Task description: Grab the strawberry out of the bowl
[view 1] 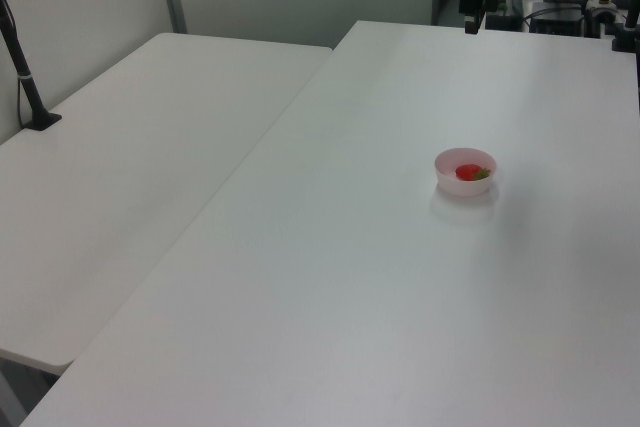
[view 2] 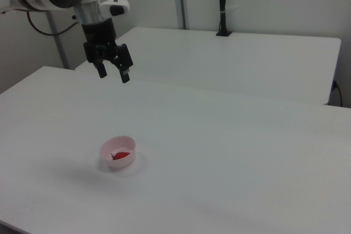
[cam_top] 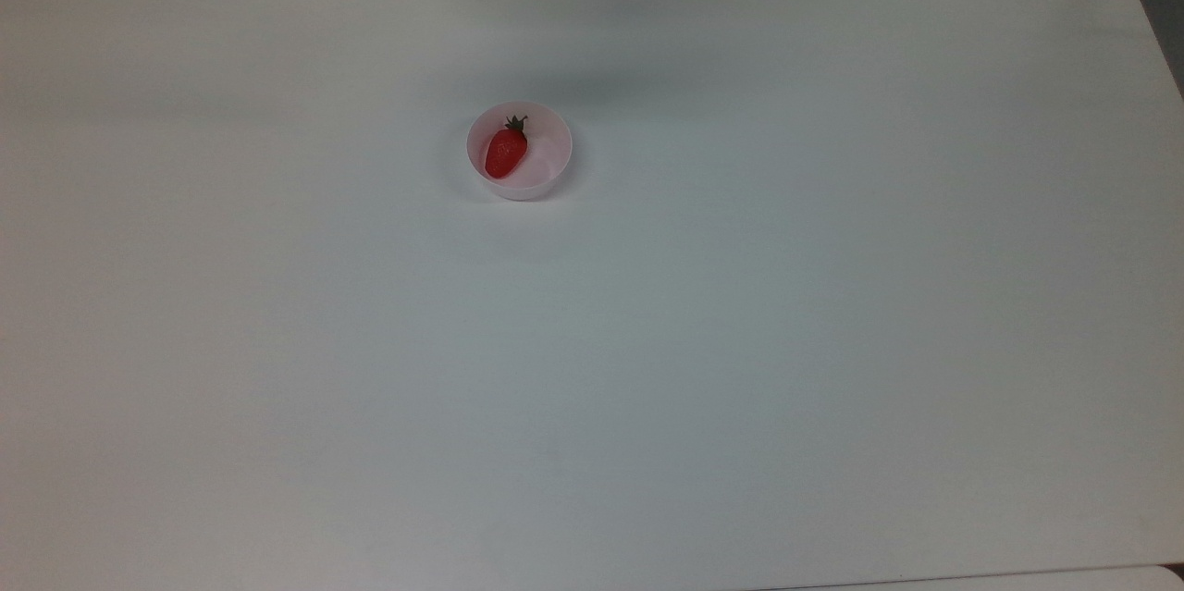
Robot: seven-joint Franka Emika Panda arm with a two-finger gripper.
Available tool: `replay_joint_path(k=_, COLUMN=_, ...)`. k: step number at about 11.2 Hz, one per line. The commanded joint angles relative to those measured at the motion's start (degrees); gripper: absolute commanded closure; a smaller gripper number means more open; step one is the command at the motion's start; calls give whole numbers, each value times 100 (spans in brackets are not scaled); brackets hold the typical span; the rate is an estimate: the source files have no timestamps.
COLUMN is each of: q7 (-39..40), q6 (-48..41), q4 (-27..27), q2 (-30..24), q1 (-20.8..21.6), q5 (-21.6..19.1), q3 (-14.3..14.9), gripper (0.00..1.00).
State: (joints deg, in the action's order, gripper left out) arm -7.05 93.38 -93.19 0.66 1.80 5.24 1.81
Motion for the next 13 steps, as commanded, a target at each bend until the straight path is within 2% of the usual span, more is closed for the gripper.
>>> replay_joint_path(k=1, q7=134, q6=-75, q4=47, q2=-14, q1=-13, q5=-93, q3=39, gripper=0)
replay_joint_path(k=10, q7=134, q6=-74, q4=47, q2=-14, q1=-22, q5=-84, q3=39, gripper=0)
replay_joint_path(k=13, q7=73, q6=-57, q4=-137, q2=-22, q1=22, q5=-93, q3=39, gripper=0)
